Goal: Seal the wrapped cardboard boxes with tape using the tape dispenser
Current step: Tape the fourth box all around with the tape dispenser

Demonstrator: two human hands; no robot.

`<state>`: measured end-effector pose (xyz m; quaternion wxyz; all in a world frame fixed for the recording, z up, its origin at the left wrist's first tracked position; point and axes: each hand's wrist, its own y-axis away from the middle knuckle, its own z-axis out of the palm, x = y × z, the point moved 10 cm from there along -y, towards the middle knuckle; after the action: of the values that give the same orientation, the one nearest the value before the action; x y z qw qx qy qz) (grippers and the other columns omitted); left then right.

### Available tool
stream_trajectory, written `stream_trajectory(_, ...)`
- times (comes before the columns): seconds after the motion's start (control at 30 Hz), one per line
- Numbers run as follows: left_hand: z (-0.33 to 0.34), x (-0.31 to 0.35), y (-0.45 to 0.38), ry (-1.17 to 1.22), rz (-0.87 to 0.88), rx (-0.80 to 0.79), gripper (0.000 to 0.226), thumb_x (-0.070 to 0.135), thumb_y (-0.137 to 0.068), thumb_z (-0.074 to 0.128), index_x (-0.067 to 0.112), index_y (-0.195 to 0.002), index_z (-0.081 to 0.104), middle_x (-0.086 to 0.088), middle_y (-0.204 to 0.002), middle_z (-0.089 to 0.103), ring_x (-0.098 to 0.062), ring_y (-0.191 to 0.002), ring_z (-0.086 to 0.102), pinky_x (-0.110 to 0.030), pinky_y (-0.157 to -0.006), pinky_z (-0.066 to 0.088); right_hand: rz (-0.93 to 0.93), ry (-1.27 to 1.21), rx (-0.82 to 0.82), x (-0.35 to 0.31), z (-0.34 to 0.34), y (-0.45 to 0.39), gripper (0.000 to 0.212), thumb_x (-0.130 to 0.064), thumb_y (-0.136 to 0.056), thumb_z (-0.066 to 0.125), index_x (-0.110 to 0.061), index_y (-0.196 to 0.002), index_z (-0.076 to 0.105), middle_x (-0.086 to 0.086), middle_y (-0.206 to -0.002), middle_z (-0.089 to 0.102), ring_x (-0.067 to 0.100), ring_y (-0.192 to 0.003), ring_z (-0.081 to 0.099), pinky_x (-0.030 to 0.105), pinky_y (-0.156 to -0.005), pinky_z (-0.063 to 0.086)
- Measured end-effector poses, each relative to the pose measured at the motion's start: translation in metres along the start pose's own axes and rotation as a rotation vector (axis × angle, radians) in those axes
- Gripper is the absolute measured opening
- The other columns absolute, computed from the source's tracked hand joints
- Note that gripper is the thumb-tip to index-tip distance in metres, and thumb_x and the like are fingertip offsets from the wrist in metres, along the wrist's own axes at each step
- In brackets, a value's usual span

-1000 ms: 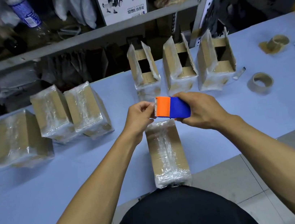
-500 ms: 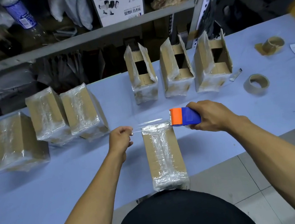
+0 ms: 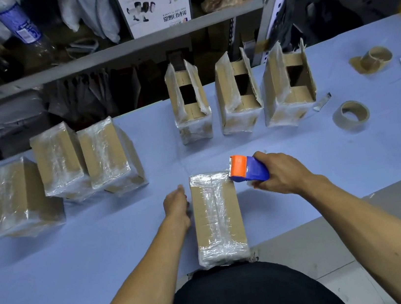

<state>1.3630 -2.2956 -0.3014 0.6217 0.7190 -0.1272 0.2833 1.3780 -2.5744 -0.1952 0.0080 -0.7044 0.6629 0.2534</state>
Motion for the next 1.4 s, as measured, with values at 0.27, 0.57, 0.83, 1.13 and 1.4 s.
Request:
stream_trajectory(0.27,0.041,0.035,0.027,-0.4,0.428,-0.102,0.044,0.051,-0.089,0.068,0.022,-0.122,0.063,0.002,-0.118,0.071,-0.018,-0.104,0.069,-0.045,-0.098,0.055,-0.092,0.028,0.013,0.002,-0.004,-0.006,0.044,-0.05,-0.081,0.07,-0.022,-0.105,0.047,-0.004,-0.089,0.059,0.02,-0.077,0.054,0.032,-0.064,0.047)
stream_trajectory(0.57,0.042,0.033,0.023,-0.313,0.418,-0.119,0.036,0.042,-0.087,0.075,0.022,-0.116,0.069,-0.001,-0.11,0.075,-0.02,-0.1,0.072,-0.047,-0.095,0.057,-0.019,0.261,-0.093,0.03,-0.006,-0.005,0.044,-0.042,-0.081,0.068,-0.022,-0.114,0.047,0.003,-0.103,0.062,0.027,-0.091,0.06,0.029,-0.063,0.037)
stream_trajectory(0.83,0.044,0.037,0.026,-0.375,0.448,-0.121,0.033,0.053,-0.081,0.073,0.032,-0.106,0.068,0.008,-0.105,0.075,-0.014,-0.097,0.073,-0.04,-0.091,0.058,-0.023,0.61,-0.048,-0.028,-0.018,-0.032,0.039,-0.028,-0.078,0.069,-0.018,-0.111,0.05,0.005,-0.097,0.062,0.026,-0.082,0.055,0.031,-0.069,0.033)
stream_trajectory(1.13,0.044,0.041,0.031,-0.367,0.448,-0.112,0.038,0.057,-0.075,0.074,0.031,-0.102,0.068,0.006,-0.102,0.075,-0.016,-0.093,0.073,-0.044,-0.091,0.059,0.0,0.811,-0.053,-0.067,-0.03,-0.034,0.025,-0.02,-0.08,0.068,-0.021,-0.097,0.05,-0.001,-0.083,0.049,0.021,-0.083,0.057,0.029,-0.072,0.038)
stream_trajectory(1.4,0.028,0.038,0.035,-0.379,0.44,-0.118,0.037,0.054,-0.085,0.069,0.029,-0.112,0.066,0.003,-0.112,0.073,-0.019,-0.103,0.07,-0.047,-0.099,0.054,0.229,0.486,0.011,-0.036,0.012,-0.022,0.05,-0.025,-0.079,0.074,-0.013,-0.122,0.052,0.006,-0.109,0.063,0.026,-0.101,0.061,0.031,-0.074,0.037)
